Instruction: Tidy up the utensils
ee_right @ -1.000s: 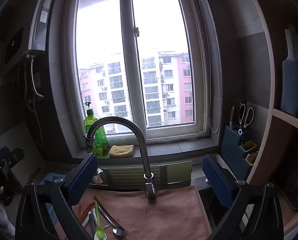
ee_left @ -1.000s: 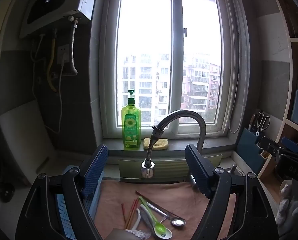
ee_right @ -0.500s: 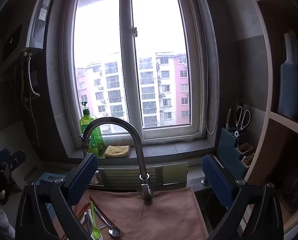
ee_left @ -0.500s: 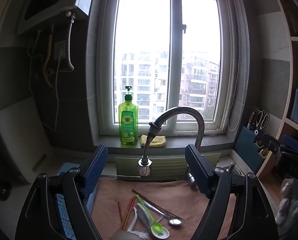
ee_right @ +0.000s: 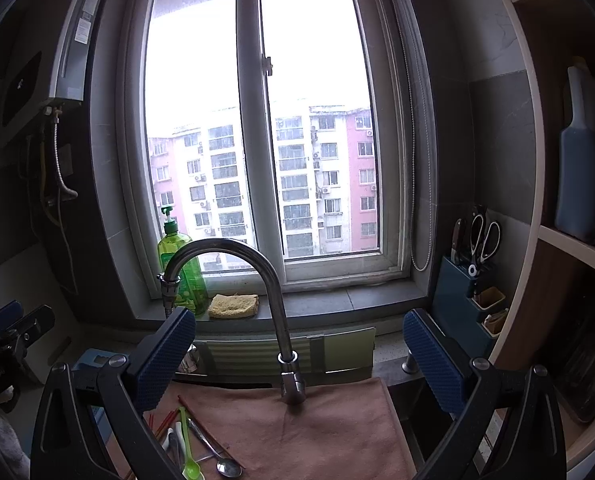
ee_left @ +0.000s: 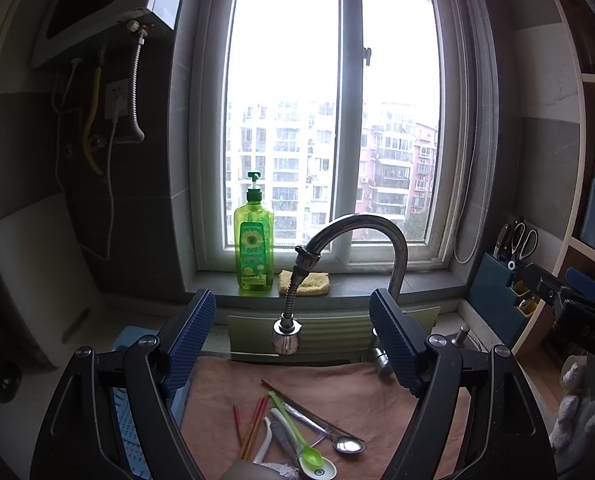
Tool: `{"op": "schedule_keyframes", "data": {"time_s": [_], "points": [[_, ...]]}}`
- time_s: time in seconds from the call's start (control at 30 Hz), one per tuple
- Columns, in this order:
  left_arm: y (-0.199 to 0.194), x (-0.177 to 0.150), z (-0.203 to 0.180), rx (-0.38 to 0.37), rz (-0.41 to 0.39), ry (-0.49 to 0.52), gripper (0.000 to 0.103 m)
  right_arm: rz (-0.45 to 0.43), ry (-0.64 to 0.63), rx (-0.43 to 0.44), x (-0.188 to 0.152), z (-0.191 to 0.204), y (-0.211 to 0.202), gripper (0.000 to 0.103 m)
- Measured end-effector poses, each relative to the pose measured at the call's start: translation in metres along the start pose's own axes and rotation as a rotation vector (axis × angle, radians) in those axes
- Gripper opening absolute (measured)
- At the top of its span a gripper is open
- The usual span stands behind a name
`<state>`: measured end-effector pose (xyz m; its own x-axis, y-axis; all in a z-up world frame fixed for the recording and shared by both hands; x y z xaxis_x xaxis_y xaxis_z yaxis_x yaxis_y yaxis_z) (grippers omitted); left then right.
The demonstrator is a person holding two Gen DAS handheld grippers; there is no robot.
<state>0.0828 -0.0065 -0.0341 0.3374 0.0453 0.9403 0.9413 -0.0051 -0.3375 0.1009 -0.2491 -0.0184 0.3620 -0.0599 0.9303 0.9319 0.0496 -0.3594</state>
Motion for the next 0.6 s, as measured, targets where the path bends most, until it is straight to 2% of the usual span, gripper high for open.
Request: {"op": "schedule_keyframes", "data": {"time_s": [0.6], "points": [[0.0066, 0.002, 0.0017, -0.004, 0.011, -0.006, 0.079, -0.003, -0.003, -0.007, -0.0013, 0.0013, 0.0036, 0.102]]}}
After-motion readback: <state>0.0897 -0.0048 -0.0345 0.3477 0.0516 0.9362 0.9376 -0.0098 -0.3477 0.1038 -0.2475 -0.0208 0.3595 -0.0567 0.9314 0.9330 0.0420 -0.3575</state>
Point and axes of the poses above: each gripper's, at about its wrist camera, not at the fingertips, and y roughly the way its jaws point, z to its left, x to its top, the point moved 8 cm from there along y, roughly the way its jaws point, and after that the axes turned 1 degree about x, right-handed, at the moved point
